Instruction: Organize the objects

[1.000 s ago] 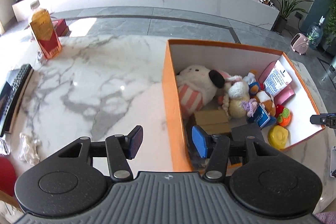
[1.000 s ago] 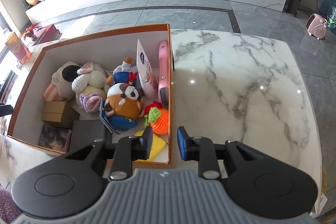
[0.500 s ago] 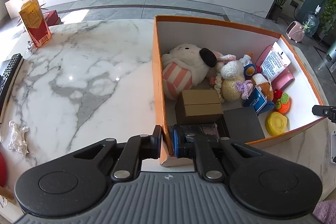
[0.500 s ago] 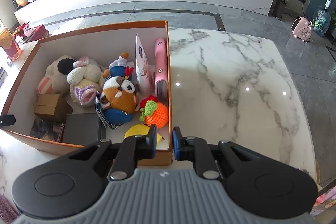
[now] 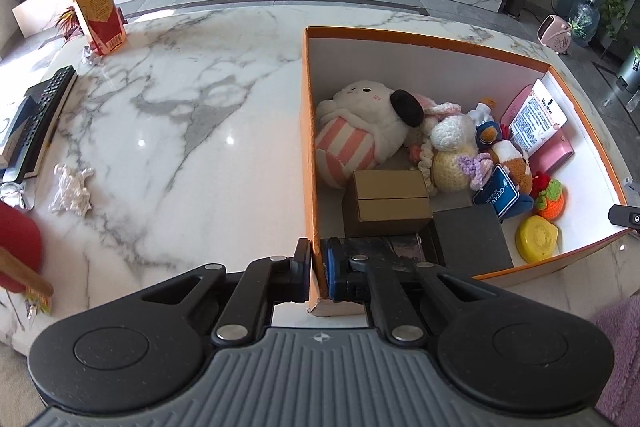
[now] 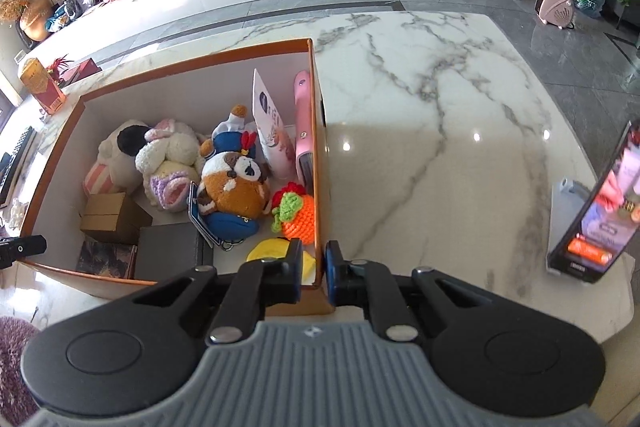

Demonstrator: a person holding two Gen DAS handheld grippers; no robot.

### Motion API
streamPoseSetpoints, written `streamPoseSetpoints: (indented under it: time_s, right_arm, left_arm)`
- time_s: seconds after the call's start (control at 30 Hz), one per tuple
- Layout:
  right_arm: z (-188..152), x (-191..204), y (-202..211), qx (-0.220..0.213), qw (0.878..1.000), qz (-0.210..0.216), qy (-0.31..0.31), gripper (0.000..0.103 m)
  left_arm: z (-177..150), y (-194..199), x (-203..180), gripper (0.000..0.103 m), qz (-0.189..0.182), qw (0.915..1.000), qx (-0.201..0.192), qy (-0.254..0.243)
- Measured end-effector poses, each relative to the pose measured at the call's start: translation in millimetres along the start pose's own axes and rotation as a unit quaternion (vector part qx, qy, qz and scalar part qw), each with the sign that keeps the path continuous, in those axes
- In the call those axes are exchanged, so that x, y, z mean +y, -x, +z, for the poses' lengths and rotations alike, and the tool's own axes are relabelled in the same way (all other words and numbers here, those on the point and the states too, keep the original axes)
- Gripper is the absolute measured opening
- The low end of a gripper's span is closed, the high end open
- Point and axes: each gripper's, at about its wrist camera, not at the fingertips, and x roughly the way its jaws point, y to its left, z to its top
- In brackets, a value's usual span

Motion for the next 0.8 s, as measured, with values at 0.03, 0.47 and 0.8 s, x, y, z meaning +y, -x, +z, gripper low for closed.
streamPoseSetpoints:
  time_s: [0.03, 0.47, 0.8]
  right_arm:
    - [-9, 0, 6, -0.001, 1.0, 0.002, -0.003, 0.011]
    - [-63, 15, 66, -0.094, 0.995, 0.012, 0.003, 0.016]
    - [-95, 71, 89, -0.11, 0.988, 0.079, 0.067, 0.034]
  left_arm:
    - [-8, 6, 1, 0.009, 0.0, 1.0, -0.001, 0.001]
    - [-48, 61, -5, 0.029, 0.01, 0.9953, -0.095, 0.014]
    - [-62, 87, -54, 0.085, 0.005, 0.9892, -0.146, -0.015]
